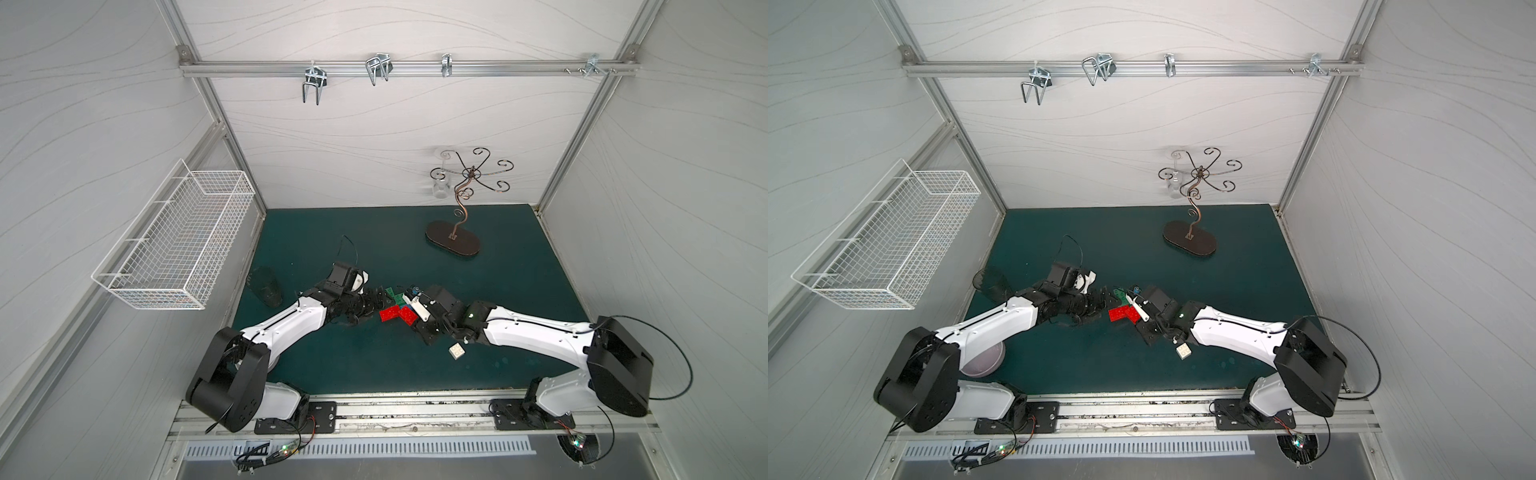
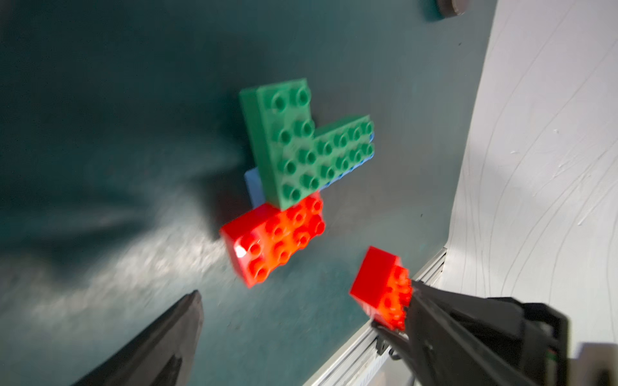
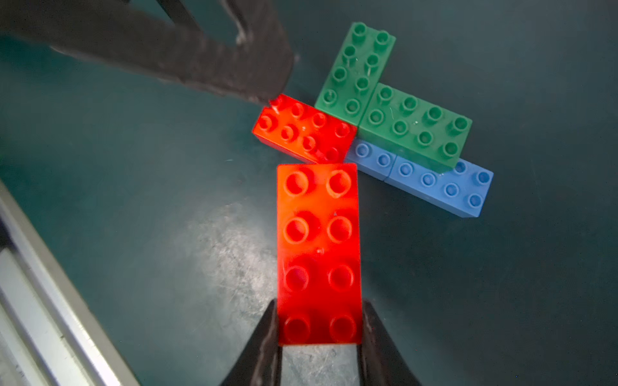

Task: Assemble a small pinwheel with lego
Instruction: Pick up the lego brick from the center of the board, then assemble the lego brick with the lego brick.

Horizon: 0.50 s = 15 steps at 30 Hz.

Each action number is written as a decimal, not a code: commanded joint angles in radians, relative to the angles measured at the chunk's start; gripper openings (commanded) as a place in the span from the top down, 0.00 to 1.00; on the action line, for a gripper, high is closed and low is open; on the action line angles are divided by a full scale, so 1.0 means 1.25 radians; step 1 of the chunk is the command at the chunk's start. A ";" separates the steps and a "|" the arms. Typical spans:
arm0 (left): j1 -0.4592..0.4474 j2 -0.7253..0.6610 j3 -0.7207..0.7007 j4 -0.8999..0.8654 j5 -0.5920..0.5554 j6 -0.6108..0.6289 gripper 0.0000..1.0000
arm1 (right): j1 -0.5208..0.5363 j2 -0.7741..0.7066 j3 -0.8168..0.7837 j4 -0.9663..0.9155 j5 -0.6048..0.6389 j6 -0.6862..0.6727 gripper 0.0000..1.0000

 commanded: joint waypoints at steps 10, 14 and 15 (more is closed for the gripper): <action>-0.014 0.110 0.054 0.052 0.011 0.052 0.00 | -0.030 0.060 0.019 -0.003 0.056 0.072 0.86; -0.021 0.126 0.062 0.048 0.027 0.074 0.00 | -0.032 0.081 0.028 0.013 0.051 0.074 0.86; -0.021 0.128 0.060 0.053 0.033 0.073 0.00 | -0.034 0.086 0.030 0.020 0.049 0.071 0.86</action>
